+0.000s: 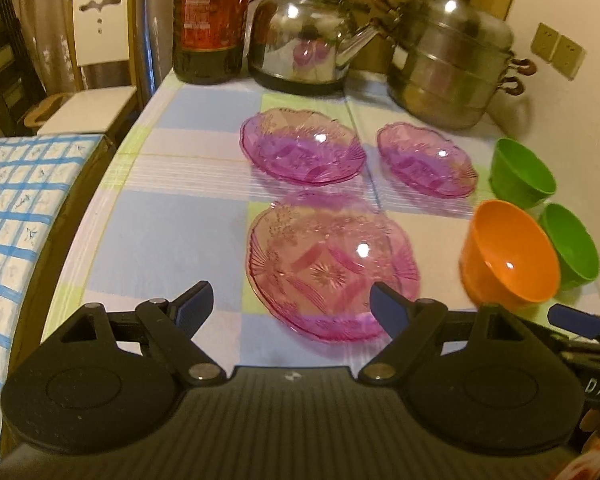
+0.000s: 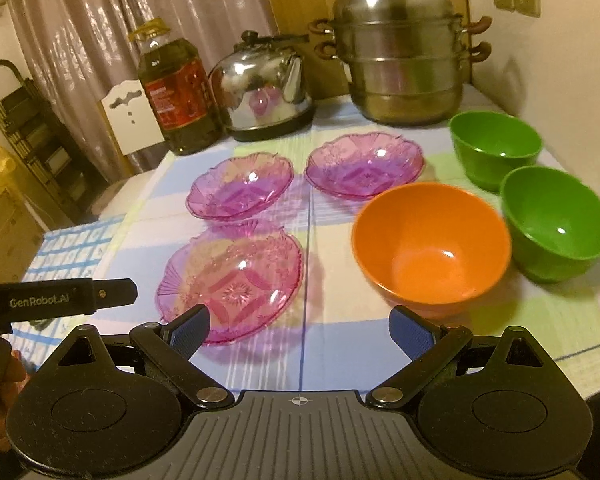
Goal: Organize plates and bowls
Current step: 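Reach both grippers to the large pink glass plate and close on its rim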
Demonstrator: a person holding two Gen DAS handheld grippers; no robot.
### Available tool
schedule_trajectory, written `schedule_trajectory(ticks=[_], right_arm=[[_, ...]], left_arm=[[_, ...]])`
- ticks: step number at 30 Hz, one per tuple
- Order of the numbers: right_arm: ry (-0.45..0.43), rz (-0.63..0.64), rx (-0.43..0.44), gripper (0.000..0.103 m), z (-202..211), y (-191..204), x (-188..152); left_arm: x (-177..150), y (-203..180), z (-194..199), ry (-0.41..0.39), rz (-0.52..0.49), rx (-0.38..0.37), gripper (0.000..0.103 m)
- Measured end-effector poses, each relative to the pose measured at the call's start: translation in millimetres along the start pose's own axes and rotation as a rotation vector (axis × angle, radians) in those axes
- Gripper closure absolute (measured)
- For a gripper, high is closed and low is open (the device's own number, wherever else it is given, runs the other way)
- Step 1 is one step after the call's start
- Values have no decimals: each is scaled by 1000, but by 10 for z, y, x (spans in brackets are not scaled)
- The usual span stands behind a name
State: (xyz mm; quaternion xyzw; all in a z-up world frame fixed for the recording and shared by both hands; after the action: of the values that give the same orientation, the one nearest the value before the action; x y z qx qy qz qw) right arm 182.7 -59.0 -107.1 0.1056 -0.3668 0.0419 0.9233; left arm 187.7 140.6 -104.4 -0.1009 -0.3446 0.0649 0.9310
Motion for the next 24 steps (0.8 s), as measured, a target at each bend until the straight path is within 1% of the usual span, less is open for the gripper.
schedule_trajectory(ticks=[2, 5, 6, 7, 9, 11, 13, 14, 16, 17, 18, 19, 21, 22, 24], right_arm=[[8, -5, -4, 7, -169, 44, 0], [29, -9, -3, 7, -400, 96, -34], [37, -10, -3, 8, -490, 116, -35], [44, -9, -3, 12, -574, 131, -45], [59, -12, 1, 28, -719, 161, -73], [86, -24, 6, 33, -881, 171, -97], [95, -31, -3, 36, -999, 170, -101], [96, -31, -8, 38, -1052, 167, -104], [105, -32, -5, 41, -1150, 158, -102], [108, -32, -2, 45, -1201, 154, -104], [113, -33, 0, 49, -1225, 150, -102], [117, -35, 0, 50, -1259, 141, -110], [133, -44, -1, 56, -1314, 133, -132], [138, -41, -5, 57, -1325, 145, -146], [139, -30, -8, 65, -1333, 168, -171]], left_arm=[[48, 97, -140, 8, -1, 4, 19], [109, 195, -354, 1, -57, 24, 19], [124, 222, -434, -3, -76, 23, 19], [136, 246, -500, -9, -90, 19, 19], [163, 283, -618, -21, -109, 9, 19], [173, 306, -722, -14, -125, -12, 19], [166, 311, -823, 0, -143, -35, 19], [158, 321, -861, 2, -143, -35, 19], [140, 357, -929, 14, -113, -30, 19], [126, 366, -958, 26, -104, -34, 21], [107, 366, -987, 42, -103, -41, 27], [94, 364, -1011, 52, -110, -42, 30], [71, 358, -1040, 58, -127, -39, 39], [64, 360, -1048, 56, -129, -35, 41], [50, 368, -1051, 54, -116, -27, 51]])
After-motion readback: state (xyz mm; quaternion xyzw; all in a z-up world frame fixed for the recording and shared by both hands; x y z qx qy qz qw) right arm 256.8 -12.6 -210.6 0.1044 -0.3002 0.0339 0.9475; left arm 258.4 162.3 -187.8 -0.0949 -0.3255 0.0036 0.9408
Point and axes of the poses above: each gripper's, at about its wrist camera, not at the fingertips, and z roughly against the way its jaws point, y to its left, x to its top, the point moved 9 cm from there along -z, roughly the way its jaws point, and after that the axes turned 9 degrees about -x, right-handed, at the moved point
